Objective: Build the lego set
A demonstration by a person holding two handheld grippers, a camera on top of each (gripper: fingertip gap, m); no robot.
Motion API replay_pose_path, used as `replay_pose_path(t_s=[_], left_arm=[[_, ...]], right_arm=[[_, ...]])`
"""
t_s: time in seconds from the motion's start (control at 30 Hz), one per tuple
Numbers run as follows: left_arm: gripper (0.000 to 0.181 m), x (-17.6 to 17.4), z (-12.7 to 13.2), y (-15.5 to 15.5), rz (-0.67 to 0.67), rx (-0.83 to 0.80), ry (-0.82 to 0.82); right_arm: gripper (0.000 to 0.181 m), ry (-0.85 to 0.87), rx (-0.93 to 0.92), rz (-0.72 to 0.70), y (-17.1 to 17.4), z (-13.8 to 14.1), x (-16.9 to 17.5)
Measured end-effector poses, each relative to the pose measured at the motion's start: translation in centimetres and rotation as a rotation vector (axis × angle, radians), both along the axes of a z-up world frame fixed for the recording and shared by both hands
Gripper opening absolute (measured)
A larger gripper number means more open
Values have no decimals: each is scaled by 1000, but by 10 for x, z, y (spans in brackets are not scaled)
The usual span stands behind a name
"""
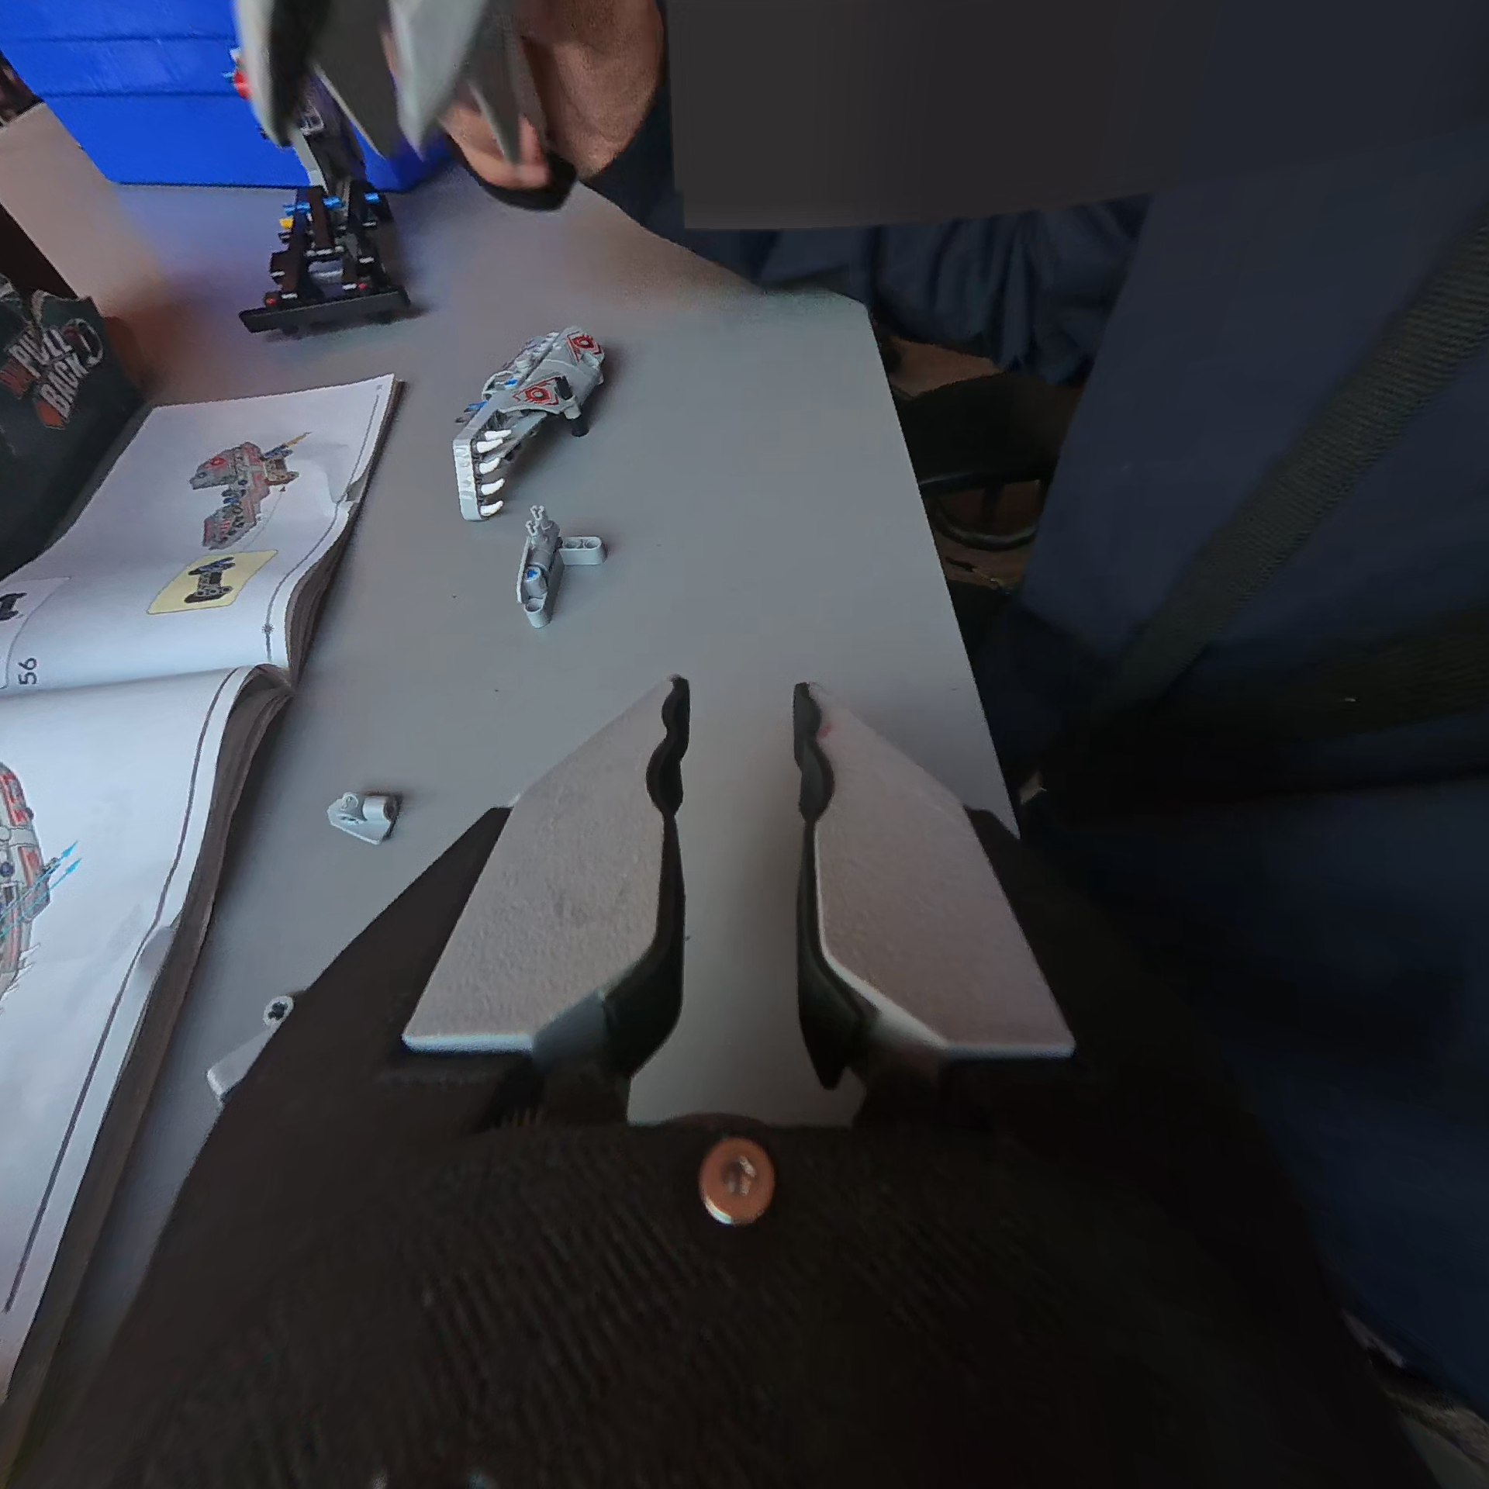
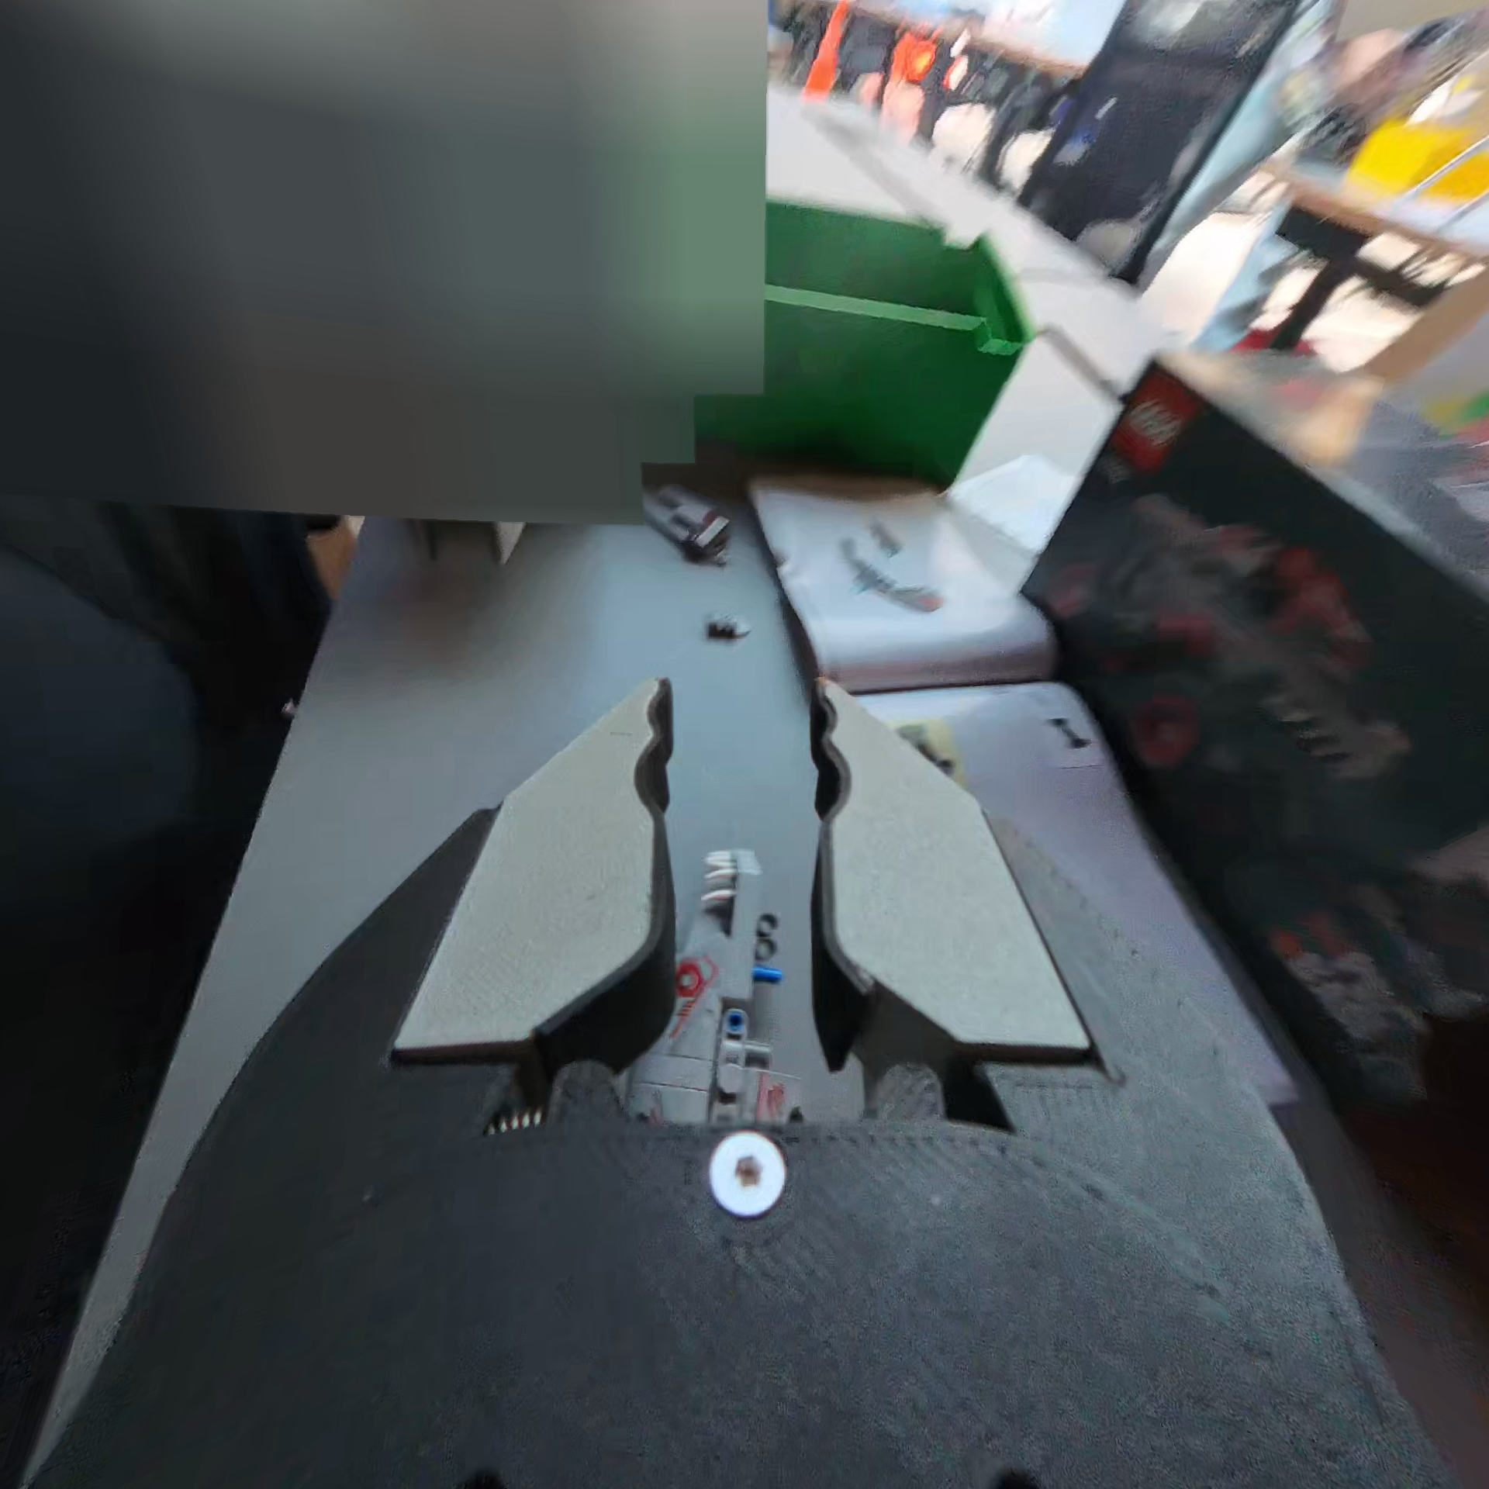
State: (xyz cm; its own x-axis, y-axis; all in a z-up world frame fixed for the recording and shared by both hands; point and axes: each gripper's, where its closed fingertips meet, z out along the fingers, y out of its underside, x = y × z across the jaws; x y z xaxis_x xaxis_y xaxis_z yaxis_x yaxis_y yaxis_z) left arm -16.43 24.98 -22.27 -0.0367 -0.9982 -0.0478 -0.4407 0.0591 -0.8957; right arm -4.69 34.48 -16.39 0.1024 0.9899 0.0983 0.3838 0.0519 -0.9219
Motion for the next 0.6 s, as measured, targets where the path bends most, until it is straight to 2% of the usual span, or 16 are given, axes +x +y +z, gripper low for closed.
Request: replay_pose_path(t_s=[0.1,0.2,0.6], left_arm=[[23,0,0,1,7,-8,3],[22,0,-1,2,10,-10,4],[22,-1,-1,3,19,-12,7]], right_arm=[[31,-288,27,75,-24,-53,-31],[24,-459,88,66,-27,-84,-38],[9,-514,33,77,-28,-100,-37]])
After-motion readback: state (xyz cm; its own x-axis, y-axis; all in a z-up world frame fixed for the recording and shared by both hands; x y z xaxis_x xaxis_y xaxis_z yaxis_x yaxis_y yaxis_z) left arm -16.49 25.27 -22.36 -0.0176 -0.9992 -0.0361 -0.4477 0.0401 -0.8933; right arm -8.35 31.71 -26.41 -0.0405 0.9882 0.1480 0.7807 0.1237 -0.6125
